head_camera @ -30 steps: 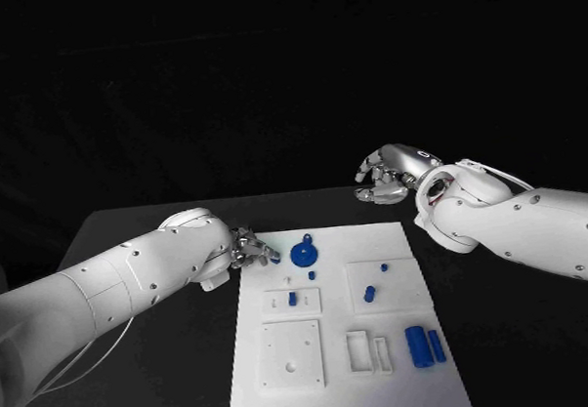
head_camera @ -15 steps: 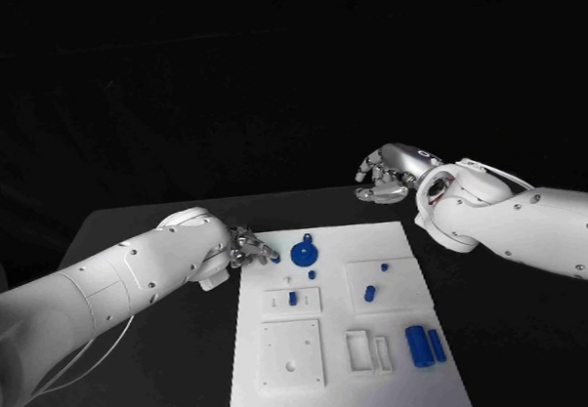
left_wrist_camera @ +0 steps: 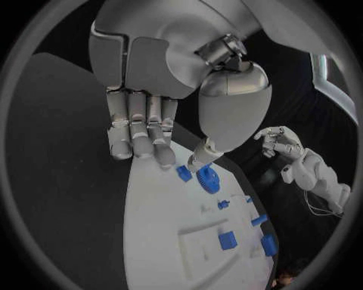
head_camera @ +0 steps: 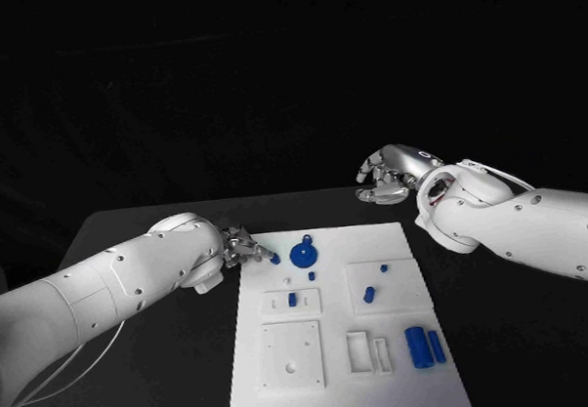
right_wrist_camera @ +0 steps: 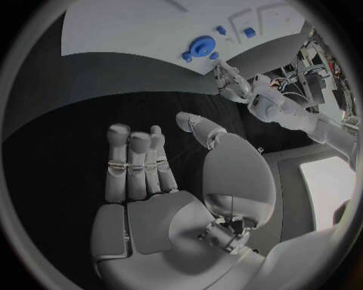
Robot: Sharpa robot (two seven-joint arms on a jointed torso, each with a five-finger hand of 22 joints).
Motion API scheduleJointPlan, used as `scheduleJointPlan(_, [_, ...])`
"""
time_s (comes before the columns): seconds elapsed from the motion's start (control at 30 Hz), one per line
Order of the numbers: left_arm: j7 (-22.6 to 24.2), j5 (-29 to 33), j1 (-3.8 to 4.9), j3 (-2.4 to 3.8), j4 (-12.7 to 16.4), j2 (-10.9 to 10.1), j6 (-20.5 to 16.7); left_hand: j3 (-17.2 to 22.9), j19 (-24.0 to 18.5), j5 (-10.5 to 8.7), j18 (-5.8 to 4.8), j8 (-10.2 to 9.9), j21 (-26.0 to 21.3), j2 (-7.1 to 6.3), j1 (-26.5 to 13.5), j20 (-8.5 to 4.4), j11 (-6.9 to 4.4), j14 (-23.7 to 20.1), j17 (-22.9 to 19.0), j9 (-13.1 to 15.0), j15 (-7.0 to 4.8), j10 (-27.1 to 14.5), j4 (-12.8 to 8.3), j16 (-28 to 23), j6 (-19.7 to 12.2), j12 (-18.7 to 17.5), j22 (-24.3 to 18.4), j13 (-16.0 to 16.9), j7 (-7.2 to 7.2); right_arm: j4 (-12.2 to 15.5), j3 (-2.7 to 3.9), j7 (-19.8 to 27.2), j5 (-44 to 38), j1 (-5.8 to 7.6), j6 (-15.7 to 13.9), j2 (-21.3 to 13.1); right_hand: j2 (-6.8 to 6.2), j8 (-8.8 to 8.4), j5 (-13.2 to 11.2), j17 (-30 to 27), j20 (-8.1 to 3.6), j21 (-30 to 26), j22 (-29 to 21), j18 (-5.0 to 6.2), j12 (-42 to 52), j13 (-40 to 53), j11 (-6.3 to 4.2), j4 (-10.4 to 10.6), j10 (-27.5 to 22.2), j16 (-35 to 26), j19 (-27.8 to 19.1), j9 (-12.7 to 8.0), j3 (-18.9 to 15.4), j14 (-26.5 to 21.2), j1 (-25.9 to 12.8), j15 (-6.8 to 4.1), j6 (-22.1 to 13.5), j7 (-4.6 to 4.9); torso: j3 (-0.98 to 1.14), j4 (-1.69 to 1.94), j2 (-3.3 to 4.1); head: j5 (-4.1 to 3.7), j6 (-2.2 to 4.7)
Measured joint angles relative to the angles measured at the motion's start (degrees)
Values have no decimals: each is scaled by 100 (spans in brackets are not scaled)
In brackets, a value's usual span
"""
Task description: Assemble the parts on the task board
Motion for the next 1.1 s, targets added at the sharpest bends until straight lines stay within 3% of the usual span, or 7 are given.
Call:
scheduleJointPlan(0.2, [271, -121, 3, 9, 304, -188, -475, 63, -199, 0, -92, 0, -192, -209, 205, 49, 80, -206, -109, -3, 107, -239, -170, -218, -171, -249, -54, -131, 96, 4, 0, 3, 0, 0, 0, -22, 0, 0, 0, 0, 0, 0, 6, 0, 0, 0, 1, 0, 1, 0, 0, 0, 0, 0, 0, 0, 14, 1, 2, 3, -3, -5, 13])
scheduleJointPlan(0.3, [434, -299, 4, 9, 410, -253, -678, 68, -331, 0, -92, 0, -319, -241, 374, 85, 121, -352, -181, -7, 168, -387, -303, -361, -232, -409, -93, -214, 140, 7, 0, 3, 0, 0, 0, -33, 0, 0, 0, -1, 0, 0, 6, 0, 0, 0, 9, 0, 9, 0, 0, 0, 0, 0, 0, 0, 15, 1, 2, 3, -3, -5, 16])
scheduleJointPlan(0.37, [587, -501, 4, 9, 499, -286, -836, 64, -348, 0, -182, 0, -349, -267, 526, 103, 130, -368, -207, -7, 184, -396, -436, -381, -241, -449, -108, -252, 148, 9, 0, 4, 0, 0, 0, -45, 0, 0, 0, -1, 0, 0, 6, 0, 0, -5, 9, 0, 9, 0, 0, 0, 0, 0, 0, 1, 15, 1, 2, 1, -2, 4, 20])
scheduleJointPlan(0.63, [1007, -1333, 2, -8, 768, -312, -1229, 58, -481, 0, -181, -22, -611, -319, 764, 154, 221, -535, -352, -44, 330, -527, -808, -676, -349, -816, -187, -446, 222, 16, 0, 5, 1, 0, 2, -59, 0, 0, 0, -1, 0, 0, 5, 0, 0, -5, 9, 0, 10, 0, 0, 0, 0, -1, 0, 1, 15, 0, -2, -1, 5, 12, 26])
scheduleJointPlan(0.7, [1067, -1538, 1, -32, 777, -304, -1293, 64, -481, 0, -182, -22, -630, -320, 824, 154, 223, -543, -375, -51, 338, -529, -875, -711, -350, -876, -193, -479, 222, 18, 0, 6, 1, 0, 2, -60, 0, 0, 0, 3, 1, 0, 5, 0, 0, -5, 9, 0, 10, 0, 1, 0, 0, -1, 0, 1, 15, -1, -4, -1, 7, 12, 27])
scheduleJointPlan(0.9, [1170, -2013, -27, -207, 798, -272, -1430, 96, -481, 0, -181, -22, -661, -313, 952, 154, 223, -538, -389, -59, 343, -529, -1014, -736, -351, -919, -192, -511, 222, 24, 0, 7, 2, 0, 4, -64, 0, 0, 0, 4, 1, 0, 5, 0, 0, -5, 10, 0, 10, 0, 1, 0, 0, -2, 0, 2, 15, -2, -4, 0, 8, 14, 38])
scheduleJointPlan(1.1, [1182, -2260, -114, -223, 775, -231, -1507, 86, -481, 0, -180, -22, -682, -312, 952, 154, 223, -521, -388, -59, 360, -528, -1036, -736, -340, -940, -192, -518, 210, 29, 0, 8, 2, 0, 4, -64, 0, 0, 0, 3, 1, 0, 4, 0, 0, -10, 10, 0, 11, 0, 1, 0, 0, -2, 0, 2, 15, -3, -4, -1, 9, 14, 40])
